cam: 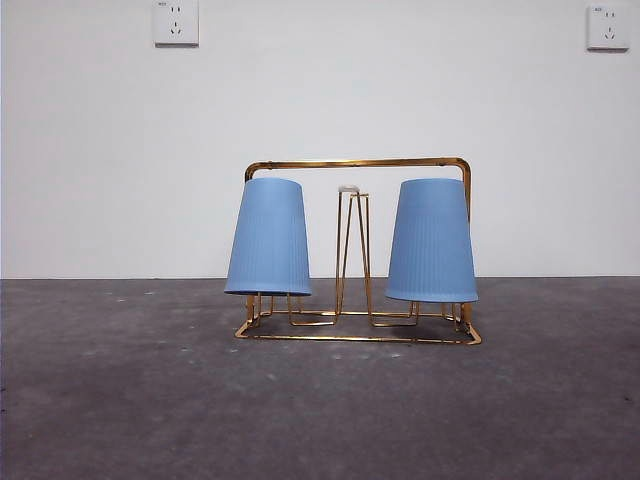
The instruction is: Pick up cup 1,put cup 1 in the cup rack,pick up cup 2,put cup 2 in the cup rack
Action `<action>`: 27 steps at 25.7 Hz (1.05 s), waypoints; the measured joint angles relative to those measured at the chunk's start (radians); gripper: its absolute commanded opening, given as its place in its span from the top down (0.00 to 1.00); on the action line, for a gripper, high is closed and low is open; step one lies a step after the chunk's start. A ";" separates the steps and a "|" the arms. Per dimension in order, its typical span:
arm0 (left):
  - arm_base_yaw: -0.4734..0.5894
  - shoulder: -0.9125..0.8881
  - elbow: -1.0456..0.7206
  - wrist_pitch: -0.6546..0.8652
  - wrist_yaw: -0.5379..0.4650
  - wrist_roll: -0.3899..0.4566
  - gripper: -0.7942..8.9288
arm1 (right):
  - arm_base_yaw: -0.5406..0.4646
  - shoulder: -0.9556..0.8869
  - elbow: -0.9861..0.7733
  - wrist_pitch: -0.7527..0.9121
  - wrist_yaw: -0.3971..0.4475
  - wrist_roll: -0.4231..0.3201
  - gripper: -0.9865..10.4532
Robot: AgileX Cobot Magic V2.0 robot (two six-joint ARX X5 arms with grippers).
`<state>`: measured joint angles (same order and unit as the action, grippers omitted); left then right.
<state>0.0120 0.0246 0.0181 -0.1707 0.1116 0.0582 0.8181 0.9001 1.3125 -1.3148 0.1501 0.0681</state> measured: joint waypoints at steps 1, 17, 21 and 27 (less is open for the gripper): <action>0.000 0.002 0.000 0.000 0.000 0.000 0.92 | 0.000 0.000 0.000 0.000 0.000 0.000 0.91; 0.000 0.009 0.000 0.000 0.000 0.000 0.92 | -0.710 -0.354 -0.253 0.686 -0.223 -0.135 0.91; 0.000 0.009 0.000 0.000 0.000 0.000 0.92 | -0.812 -0.495 -0.494 0.881 -0.223 -0.182 0.91; 0.000 0.011 0.000 0.000 0.000 0.000 0.92 | -0.824 -0.657 -0.833 1.110 -0.222 -0.191 0.91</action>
<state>0.0120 0.0353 0.0181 -0.1707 0.1116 0.0582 -0.0059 0.2428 0.4797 -0.2043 -0.0723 -0.1230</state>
